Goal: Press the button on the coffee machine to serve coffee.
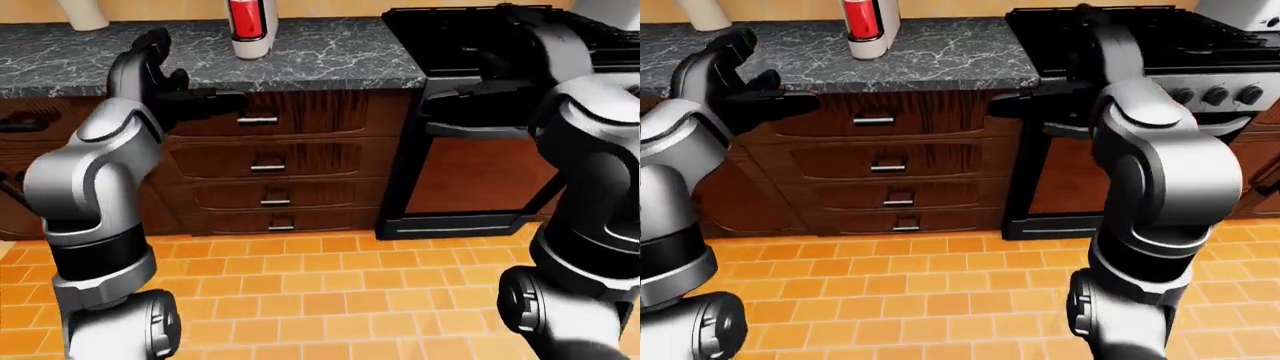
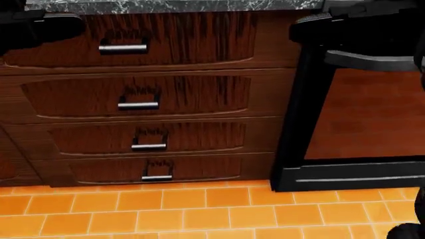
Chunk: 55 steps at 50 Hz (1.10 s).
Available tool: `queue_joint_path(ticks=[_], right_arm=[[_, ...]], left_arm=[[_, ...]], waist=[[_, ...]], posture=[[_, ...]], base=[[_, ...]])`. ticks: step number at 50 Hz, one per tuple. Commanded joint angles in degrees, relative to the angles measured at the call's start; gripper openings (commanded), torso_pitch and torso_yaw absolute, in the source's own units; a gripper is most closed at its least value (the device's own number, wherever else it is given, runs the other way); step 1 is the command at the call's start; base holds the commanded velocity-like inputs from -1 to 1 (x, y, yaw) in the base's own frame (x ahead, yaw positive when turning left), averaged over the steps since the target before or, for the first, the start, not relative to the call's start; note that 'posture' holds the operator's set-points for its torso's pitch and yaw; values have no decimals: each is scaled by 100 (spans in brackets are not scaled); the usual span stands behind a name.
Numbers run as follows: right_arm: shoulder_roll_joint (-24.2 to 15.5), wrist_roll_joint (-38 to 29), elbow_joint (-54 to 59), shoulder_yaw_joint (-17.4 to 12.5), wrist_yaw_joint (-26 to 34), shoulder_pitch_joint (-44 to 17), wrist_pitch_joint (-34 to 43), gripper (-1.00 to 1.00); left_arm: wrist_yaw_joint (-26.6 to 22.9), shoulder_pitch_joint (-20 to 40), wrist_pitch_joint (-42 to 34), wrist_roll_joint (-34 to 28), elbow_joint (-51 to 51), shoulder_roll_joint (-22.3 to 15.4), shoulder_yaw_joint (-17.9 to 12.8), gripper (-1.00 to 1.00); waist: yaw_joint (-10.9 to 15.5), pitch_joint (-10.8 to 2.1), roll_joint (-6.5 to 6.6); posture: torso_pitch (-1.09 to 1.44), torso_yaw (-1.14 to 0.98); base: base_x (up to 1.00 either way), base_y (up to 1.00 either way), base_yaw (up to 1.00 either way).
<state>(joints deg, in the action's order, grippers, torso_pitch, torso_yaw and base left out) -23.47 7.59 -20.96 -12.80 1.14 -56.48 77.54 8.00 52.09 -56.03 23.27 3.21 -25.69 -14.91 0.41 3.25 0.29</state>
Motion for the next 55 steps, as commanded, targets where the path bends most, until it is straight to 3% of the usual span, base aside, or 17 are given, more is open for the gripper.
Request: queue_joint_path(ticks=[1,6,15,16,25,28,33,36,38,40,42,44,45,46,48,50,55], right_arm=[[-317,31,62,23,97,-611,-11,100],[-324,10,112,29,118,-678,-8,100],[-403,18,281,26,209,-934,-42,100],[-408,22,286,26,213,-952,-34,100],[-467,6,274,17,225,-968,18,100],[-492,-2,298,26,236,-1008,34,100],[-482,-29,304,51,247,-1013,59,100],[-503,-50,359,72,271,-1126,74,100],[-420,-88,410,77,222,-1072,-37,100],[-376,-124,486,113,201,-1024,-148,100],[-375,-145,551,112,221,-961,-243,100],[-398,-145,610,82,243,-977,-292,100],[-407,-138,606,66,253,-984,-290,100],[-432,-127,564,44,266,-990,-242,100],[-483,-103,389,11,289,-957,-81,100],[-479,-88,295,-2,280,-975,27,100],[-422,-90,372,82,252,-1058,32,100]], left_arm=[[-30,506,92,114,46,-290,-163,100],[49,595,35,236,27,-369,-117,100],[34,994,46,251,-300,-558,-39,100],[27,1045,45,248,-337,-581,-35,100],[42,1053,20,248,-323,-579,-36,100],[43,1015,49,248,-325,-571,-35,100],[54,962,26,268,-278,-583,-63,100],[99,957,-42,316,-203,-600,-106,100],[53,890,-82,375,-124,-664,-147,100],[-26,856,82,337,-292,-703,-121,100],[28,879,103,322,-319,-627,-72,100],[79,970,133,285,-391,-549,-7,100],[75,991,129,279,-399,-549,-2,100],[62,1003,148,269,-424,-550,-1,100],[46,983,130,283,-379,-565,-30,100],[44,950,73,303,-302,-594,-55,100],[83,856,15,330,-172,-554,-80,100]], waist=[[2,-218,-4],[-12,-149,0],[-5,-162,7],[-14,-290,33],[-26,-238,-1],[-45,-221,37],[-74,-169,211],[-58,-227,201],[-41,-200,229],[-29,-221,174],[-10,-200,35],[25,-171,-165],[39,-217,-337],[20,-230,-189],[18,-185,-301],[-16,-222,-221],[-26,-108,38]], posture=[[0,0],[0,0],[0,0],[0,0],[0,0],[0,0],[0,0],[0,0],[0,0],[0,0],[0,0],[0,0],[0,0],[0,0],[0,0],[0,0],[0,0]], base=[[0,0,0],[0,0,0],[1,0,0],[7,0,0],[8,0,0],[8,0,0],[8,0,0],[8,0,0],[8,0,0],[8,0,0],[7,0,0],[8,0,0],[7,0,0],[9,0,0],[8,0,0],[9,0,0],[8,0,0]])
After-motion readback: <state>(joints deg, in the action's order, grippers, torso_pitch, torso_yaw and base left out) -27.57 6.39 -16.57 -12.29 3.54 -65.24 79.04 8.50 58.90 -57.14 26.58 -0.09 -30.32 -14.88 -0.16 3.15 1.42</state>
